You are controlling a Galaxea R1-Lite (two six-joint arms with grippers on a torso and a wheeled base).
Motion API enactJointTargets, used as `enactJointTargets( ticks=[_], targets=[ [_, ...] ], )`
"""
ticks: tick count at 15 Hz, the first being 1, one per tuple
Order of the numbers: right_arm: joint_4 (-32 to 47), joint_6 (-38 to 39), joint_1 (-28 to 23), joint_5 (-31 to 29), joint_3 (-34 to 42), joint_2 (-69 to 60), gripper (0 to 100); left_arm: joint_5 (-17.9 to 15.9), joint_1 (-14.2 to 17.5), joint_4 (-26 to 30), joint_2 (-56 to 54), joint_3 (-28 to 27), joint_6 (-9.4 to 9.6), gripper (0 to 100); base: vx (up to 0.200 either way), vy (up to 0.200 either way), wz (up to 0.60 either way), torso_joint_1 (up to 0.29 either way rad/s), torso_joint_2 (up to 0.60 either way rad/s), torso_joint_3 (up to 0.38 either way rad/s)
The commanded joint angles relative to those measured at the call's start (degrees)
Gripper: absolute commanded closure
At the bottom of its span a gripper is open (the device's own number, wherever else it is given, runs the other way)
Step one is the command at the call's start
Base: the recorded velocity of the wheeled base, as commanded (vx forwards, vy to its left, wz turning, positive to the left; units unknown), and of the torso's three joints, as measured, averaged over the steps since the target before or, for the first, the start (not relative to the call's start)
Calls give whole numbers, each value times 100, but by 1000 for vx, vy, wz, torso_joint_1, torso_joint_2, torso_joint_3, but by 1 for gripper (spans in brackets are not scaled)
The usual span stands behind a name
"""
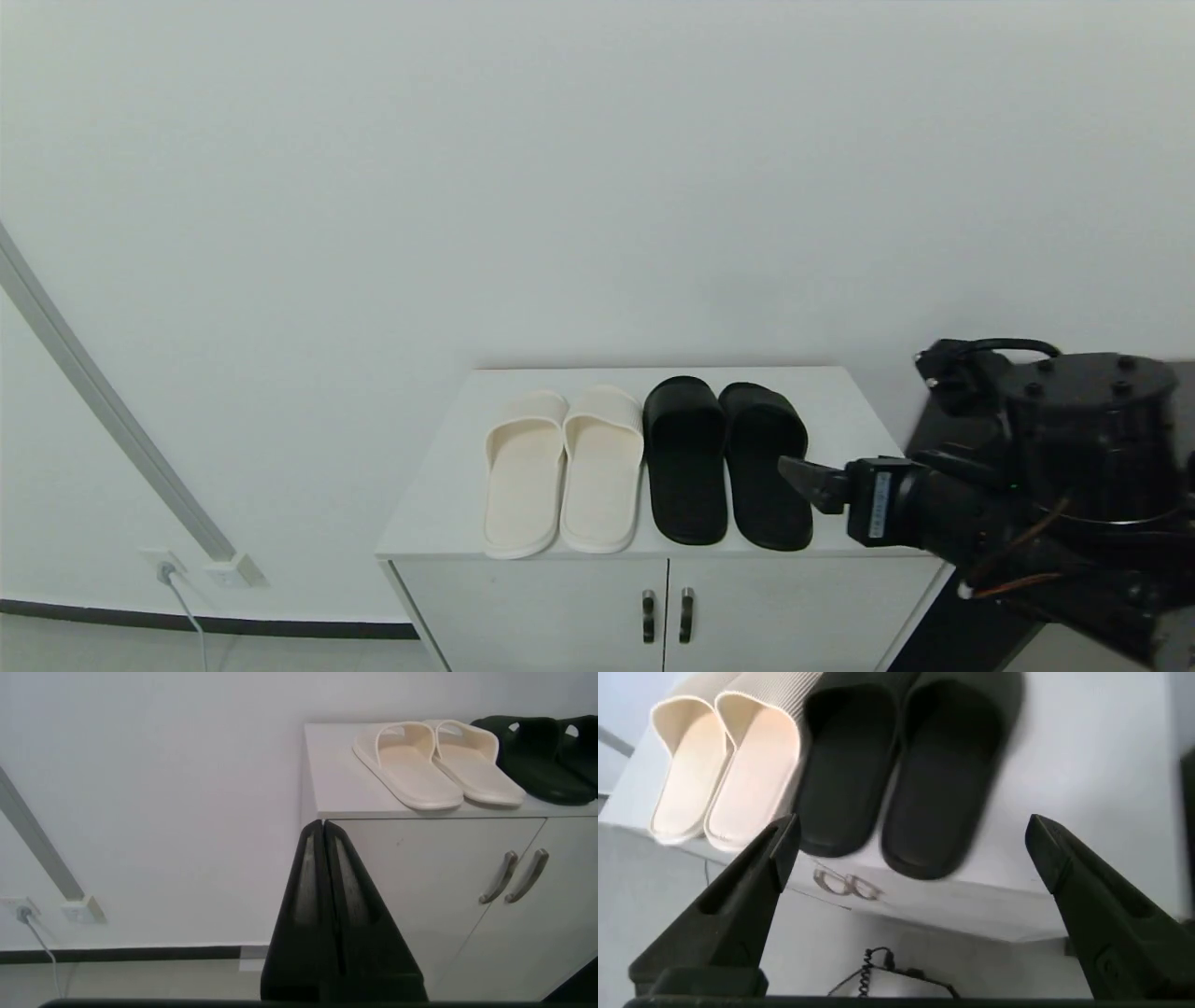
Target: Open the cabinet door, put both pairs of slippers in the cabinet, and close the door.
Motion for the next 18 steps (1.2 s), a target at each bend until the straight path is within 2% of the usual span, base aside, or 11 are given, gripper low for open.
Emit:
enactJointTargets(
  ticks=[1, 4, 6, 10, 15, 18],
  targets=[
    [-274, 170, 115, -337, -274, 979, 0, 2, 6, 4, 7, 0, -1, 100, 0, 0, 0, 0, 0, 0],
    [-1100, 135, 133, -812, -388, 1691, 0, 2, 6, -5, 7, 0, -1, 100, 0, 0, 0, 0, 0, 0],
    [-1223, 126, 133, -1093, -599, 2104, 0, 2, 6, 4, 7, 0, -1, 100, 0, 0, 0, 0, 0, 0],
    [-1381, -41, -8, -1225, -1109, 2816, 0, 2, 6, 4, 7, 0, -1, 100, 0, 0, 0, 0, 0, 0],
    [-2287, -938, -342, -1286, -1698, 3686, 0, 2, 6, 4, 7, 0, -1, 100, 0, 0, 0, 0, 0, 0],
    [-2471, -1043, -465, -1286, -2181, 4125, 0, 2, 6, 4, 7, 0, -10, 100, 0, 0, 0, 0, 0, 0]
  ],
)
